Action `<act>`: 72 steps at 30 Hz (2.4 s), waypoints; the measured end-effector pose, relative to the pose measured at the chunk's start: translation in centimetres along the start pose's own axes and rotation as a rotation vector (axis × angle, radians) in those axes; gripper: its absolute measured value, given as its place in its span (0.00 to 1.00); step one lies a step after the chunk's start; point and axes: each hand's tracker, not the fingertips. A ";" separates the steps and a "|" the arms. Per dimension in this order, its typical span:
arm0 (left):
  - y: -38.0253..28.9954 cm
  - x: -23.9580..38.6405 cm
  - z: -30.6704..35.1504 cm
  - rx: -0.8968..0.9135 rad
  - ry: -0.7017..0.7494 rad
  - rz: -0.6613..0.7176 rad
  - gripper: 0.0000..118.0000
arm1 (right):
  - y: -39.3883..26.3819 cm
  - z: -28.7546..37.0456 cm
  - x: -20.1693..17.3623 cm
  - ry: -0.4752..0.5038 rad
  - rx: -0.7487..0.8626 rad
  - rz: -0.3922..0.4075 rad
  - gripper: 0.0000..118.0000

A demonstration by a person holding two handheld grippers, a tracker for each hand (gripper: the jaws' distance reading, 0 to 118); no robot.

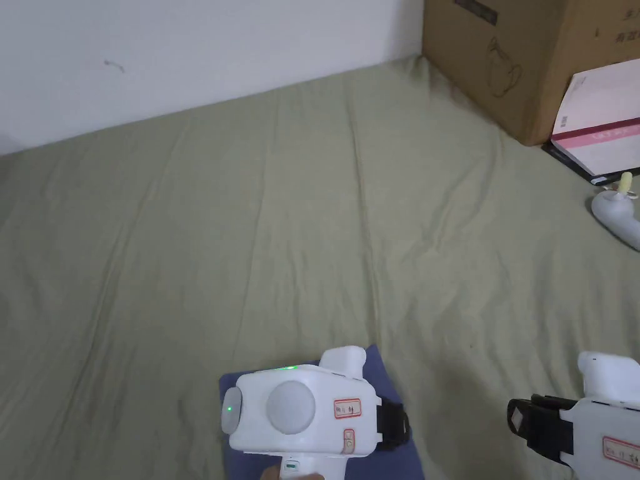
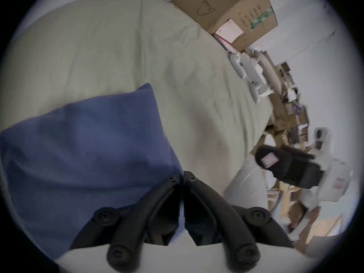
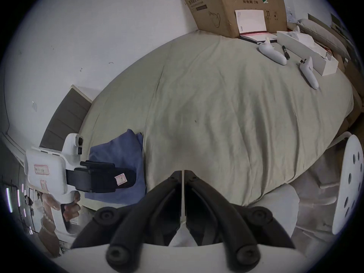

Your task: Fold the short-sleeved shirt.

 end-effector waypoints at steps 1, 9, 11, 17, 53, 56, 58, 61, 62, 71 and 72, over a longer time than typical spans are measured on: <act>0.0 -0.4 0.5 0.016 -0.066 0.038 0.03 | -0.1 0.0 -0.2 0.004 0.000 -0.002 0.02; -2.4 -4.5 9.4 0.234 -0.088 0.081 0.03 | 0.2 0.0 -4.5 0.055 -0.016 0.103 0.02; -3.7 -7.2 12.4 0.287 -0.039 0.133 0.03 | 0.4 -0.9 -6.4 0.094 -0.035 0.149 0.02; -9.2 -14.9 17.1 0.379 0.004 0.383 0.03 | 0.7 -6.5 -12.6 0.215 -0.121 0.321 0.02; -4.7 -21.0 7.8 0.211 -0.315 0.518 0.21 | 0.8 -12.5 -15.6 0.102 -0.217 0.304 0.02; -5.4 -22.4 11.5 0.205 -0.244 0.467 0.21 | 1.7 -11.5 -16.8 0.093 -0.176 0.317 0.02; -5.8 -24.1 14.6 0.205 -0.151 0.411 0.21 | 2.1 -11.5 -17.1 0.092 -0.162 0.315 0.02; -6.1 -27.4 19.8 0.203 0.047 0.394 0.21 | 2.2 -11.6 -17.8 0.093 -0.149 0.300 0.02; -6.2 -28.9 21.5 0.200 0.105 0.389 0.21 | 2.2 -11.7 -17.9 0.094 -0.150 0.296 0.02; -5.9 -39.0 34.9 0.105 0.674 0.404 0.21 | 0.8 -12.7 -20.1 0.064 -0.195 0.303 0.02; -5.7 -39.5 35.6 0.052 0.783 0.356 0.21 | 1.1 -13.0 -19.9 0.065 -0.202 0.303 0.02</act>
